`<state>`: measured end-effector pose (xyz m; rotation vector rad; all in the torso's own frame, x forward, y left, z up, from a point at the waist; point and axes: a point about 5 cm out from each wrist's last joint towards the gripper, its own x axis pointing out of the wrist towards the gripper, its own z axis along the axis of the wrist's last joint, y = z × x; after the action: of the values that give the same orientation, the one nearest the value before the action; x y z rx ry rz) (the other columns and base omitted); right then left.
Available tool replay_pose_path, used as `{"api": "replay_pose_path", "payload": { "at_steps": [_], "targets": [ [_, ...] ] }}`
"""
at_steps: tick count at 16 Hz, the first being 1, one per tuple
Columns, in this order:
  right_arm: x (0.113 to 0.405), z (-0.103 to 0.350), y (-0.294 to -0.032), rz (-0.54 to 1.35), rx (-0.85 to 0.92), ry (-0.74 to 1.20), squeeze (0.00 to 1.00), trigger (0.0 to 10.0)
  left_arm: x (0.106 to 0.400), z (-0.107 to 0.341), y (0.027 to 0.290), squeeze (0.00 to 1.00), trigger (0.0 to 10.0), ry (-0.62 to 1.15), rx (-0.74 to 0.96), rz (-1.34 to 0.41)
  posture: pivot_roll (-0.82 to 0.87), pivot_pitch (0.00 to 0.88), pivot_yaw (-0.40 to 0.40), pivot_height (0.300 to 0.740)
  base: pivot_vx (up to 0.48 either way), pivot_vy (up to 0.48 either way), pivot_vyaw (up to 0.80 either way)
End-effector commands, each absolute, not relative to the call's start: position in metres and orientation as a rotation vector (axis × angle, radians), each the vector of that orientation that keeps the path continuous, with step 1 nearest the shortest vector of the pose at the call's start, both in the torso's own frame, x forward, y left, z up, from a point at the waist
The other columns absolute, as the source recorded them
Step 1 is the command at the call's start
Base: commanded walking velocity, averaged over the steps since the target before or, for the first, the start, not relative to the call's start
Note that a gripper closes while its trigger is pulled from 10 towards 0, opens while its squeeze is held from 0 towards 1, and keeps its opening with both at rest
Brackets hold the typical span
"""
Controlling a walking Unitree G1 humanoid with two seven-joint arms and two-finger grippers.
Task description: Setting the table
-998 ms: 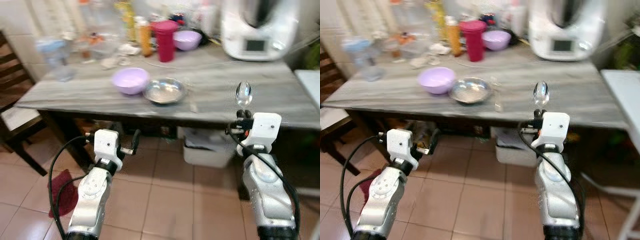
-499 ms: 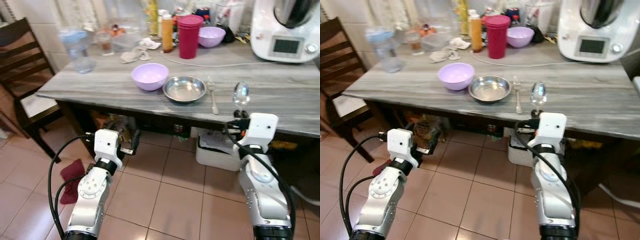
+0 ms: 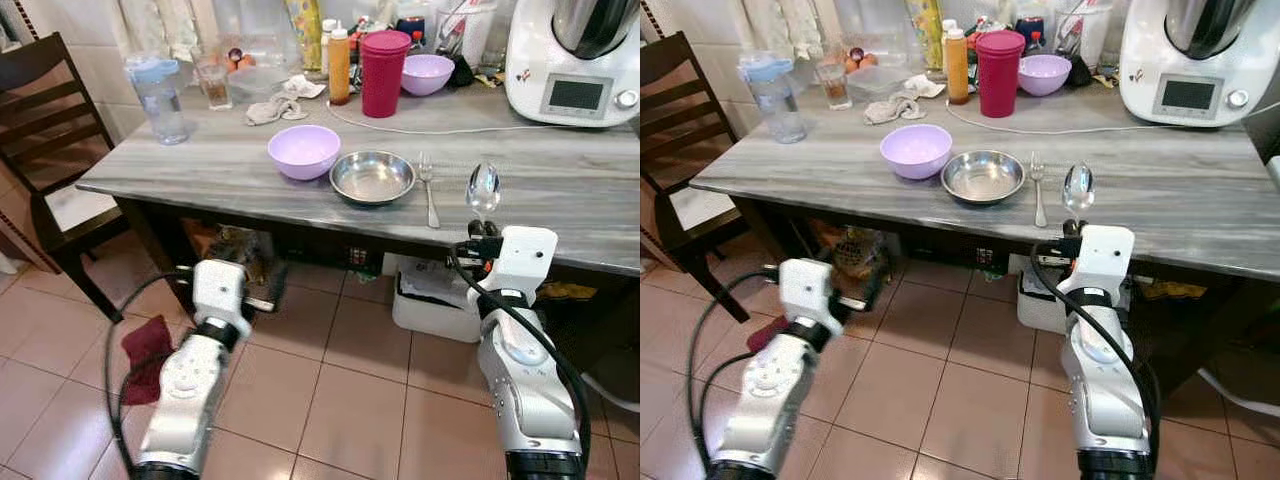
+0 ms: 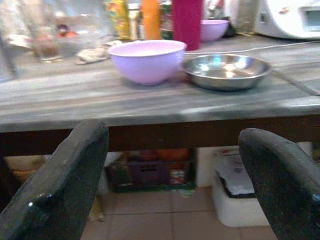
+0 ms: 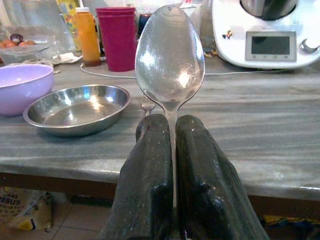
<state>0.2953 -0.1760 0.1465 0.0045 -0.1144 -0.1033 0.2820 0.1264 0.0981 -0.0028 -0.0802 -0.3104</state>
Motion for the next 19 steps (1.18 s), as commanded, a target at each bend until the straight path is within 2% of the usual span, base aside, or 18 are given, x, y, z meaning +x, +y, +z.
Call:
{"api": "replay_pose_path", "payload": {
  "at_steps": [1, 6, 8, 15, 19],
  "targets": [
    [0.297, 0.152, -0.175, -0.105, 0.019, -0.132, 0.00, 10.0, 0.284, 0.099, 0.128, 0.00, 10.0, -0.080, -0.005, -0.305, -0.27, 0.063, 0.070, 0.740, 0.000, 0.000, 0.00],
    [0.296, 0.150, -0.175, -0.104, 0.029, -0.112, 0.00, 10.0, 0.287, 0.102, 0.126, 0.00, 10.0, -0.088, -0.016, -0.321, -0.28, 0.061, 0.073, 0.740, 0.000, 0.000, 0.00],
    [0.297, 0.150, -0.175, -0.104, 0.028, -0.115, 0.00, 10.0, 0.287, 0.103, 0.124, 0.00, 10.0, -0.089, -0.044, -0.344, -0.28, 0.060, 0.073, 0.740, 0.000, 0.000, -0.80],
    [0.297, 0.150, -0.176, -0.103, 0.026, -0.114, 0.00, 10.0, 0.288, 0.103, 0.118, 0.00, 10.0, -0.091, -0.060, -0.380, -0.29, 0.053, 0.070, 0.740, 0.460, 0.000, -0.77],
    [0.297, 0.152, -0.174, -0.090, 0.017, -0.124, 0.00, 10.0, 0.288, 0.103, 0.118, 0.00, 10.0, -0.092, -0.058, -0.385, -0.29, 0.049, 0.067, 0.740, 0.480, 0.000, -0.10]
  ]
}}
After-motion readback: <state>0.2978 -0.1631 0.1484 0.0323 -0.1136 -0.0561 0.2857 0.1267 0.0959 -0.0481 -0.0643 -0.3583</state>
